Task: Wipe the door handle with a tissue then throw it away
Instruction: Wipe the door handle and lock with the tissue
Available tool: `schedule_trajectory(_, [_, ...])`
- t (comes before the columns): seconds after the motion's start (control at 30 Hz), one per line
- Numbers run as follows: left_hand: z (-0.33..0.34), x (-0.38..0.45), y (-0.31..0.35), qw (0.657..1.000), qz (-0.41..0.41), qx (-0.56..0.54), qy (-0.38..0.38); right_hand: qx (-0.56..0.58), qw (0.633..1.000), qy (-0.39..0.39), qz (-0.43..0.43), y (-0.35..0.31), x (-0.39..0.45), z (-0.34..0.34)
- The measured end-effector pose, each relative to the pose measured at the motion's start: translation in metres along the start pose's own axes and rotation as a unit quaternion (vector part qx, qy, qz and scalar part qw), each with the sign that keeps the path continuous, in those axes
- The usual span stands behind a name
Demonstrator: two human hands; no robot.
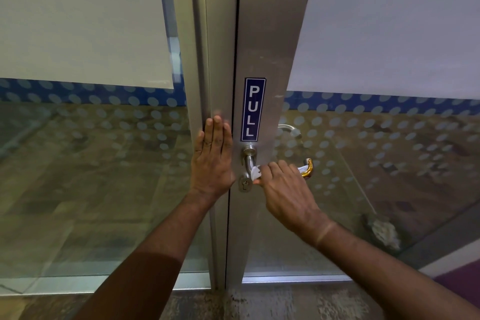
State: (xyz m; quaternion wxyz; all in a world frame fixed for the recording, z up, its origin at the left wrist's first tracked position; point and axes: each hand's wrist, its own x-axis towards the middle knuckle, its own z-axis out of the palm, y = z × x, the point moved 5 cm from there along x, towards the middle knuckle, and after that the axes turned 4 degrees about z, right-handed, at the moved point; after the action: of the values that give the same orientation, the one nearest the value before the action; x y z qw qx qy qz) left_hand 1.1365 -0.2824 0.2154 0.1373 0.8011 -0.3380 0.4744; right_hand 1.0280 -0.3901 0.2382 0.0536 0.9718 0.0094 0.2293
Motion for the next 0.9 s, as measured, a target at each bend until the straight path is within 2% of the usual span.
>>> schedule_trajectory(0.23, [-0.001, 0.000, 0.000, 1.000, 0.000, 0.011, -0.008, 0.018, 0.997, -0.012, -0.067, 0.017, -0.004, -0.006])
schedule_trajectory(0.57, [-0.005, 0.001, 0.002, 0.999, -0.003, 0.024, -0.027, 0.029, 0.992, -0.027, -0.120, 0.061, -0.018, -0.011])
schedule_trajectory(0.9, [-0.006, 0.001, 0.002, 0.999, -0.012, 0.023, -0.039, 0.057, 0.988, -0.092, -0.107, 0.094, -0.024, -0.011])
